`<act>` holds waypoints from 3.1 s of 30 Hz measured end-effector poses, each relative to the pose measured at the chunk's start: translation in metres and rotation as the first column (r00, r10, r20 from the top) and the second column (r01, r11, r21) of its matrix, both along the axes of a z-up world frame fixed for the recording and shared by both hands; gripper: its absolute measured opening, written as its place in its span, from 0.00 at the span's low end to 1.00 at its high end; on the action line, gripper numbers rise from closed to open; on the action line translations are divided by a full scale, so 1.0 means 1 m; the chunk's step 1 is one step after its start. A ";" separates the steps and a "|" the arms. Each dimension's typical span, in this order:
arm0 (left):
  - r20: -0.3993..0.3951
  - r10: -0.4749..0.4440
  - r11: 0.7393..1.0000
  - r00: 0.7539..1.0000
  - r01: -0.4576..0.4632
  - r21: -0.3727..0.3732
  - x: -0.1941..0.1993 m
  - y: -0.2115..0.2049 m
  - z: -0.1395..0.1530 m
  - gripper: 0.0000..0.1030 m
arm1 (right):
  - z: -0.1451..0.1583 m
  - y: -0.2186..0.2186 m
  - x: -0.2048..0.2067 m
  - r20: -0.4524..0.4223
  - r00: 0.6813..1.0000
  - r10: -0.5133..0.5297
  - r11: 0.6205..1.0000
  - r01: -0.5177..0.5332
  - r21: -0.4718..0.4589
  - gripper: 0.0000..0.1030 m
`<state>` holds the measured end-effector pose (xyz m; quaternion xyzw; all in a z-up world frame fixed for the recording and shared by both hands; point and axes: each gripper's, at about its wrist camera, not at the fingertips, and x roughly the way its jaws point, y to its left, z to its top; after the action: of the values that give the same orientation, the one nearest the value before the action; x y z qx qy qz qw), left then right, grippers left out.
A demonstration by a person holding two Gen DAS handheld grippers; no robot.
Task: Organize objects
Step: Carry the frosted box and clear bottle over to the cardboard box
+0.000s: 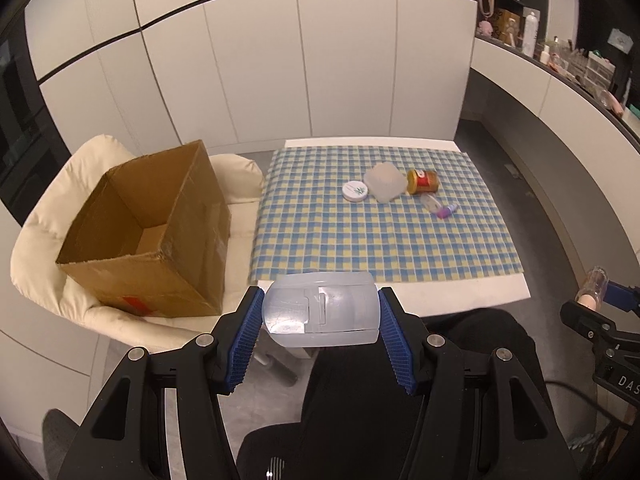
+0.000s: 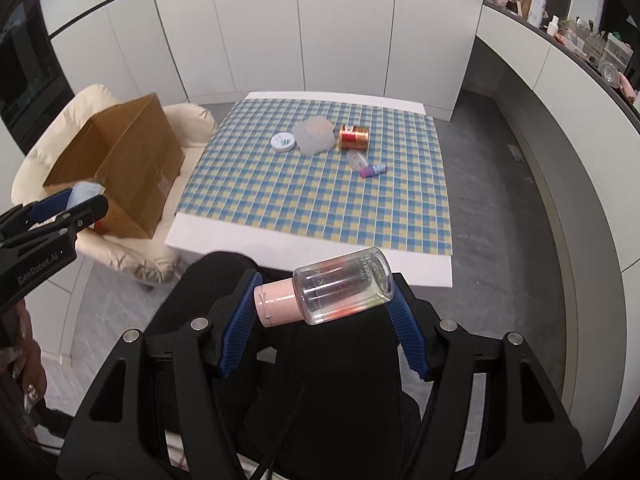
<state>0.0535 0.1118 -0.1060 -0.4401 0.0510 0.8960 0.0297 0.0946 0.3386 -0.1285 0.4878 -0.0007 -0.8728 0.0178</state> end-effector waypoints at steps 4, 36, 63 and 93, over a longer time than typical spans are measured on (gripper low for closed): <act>0.026 -0.010 1.000 1.000 0.010 0.000 0.008 -0.002 -0.011 0.56 | -0.008 0.000 0.010 0.029 1.000 0.008 1.000 -0.008 0.014 0.64; -0.021 0.079 0.996 0.997 -0.078 0.050 0.040 -0.027 0.004 0.56 | -0.015 -0.007 0.034 0.033 0.999 0.031 0.999 -0.032 0.030 0.64; 0.001 0.314 0.949 0.949 -0.314 0.028 0.073 -0.112 -0.006 0.56 | -0.019 -0.090 0.010 0.049 0.963 0.266 0.964 -0.267 0.015 0.64; 0.023 0.591 0.805 0.806 -0.591 0.052 0.079 -0.241 -0.018 0.56 | -0.020 -0.259 -0.036 0.052 0.822 0.567 0.822 -0.569 0.038 0.64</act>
<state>0.1321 -0.1287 -0.1243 -0.4356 -0.1141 0.8606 -0.2379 0.0584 0.0796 -0.1488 0.4828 0.1667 -0.8182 0.2638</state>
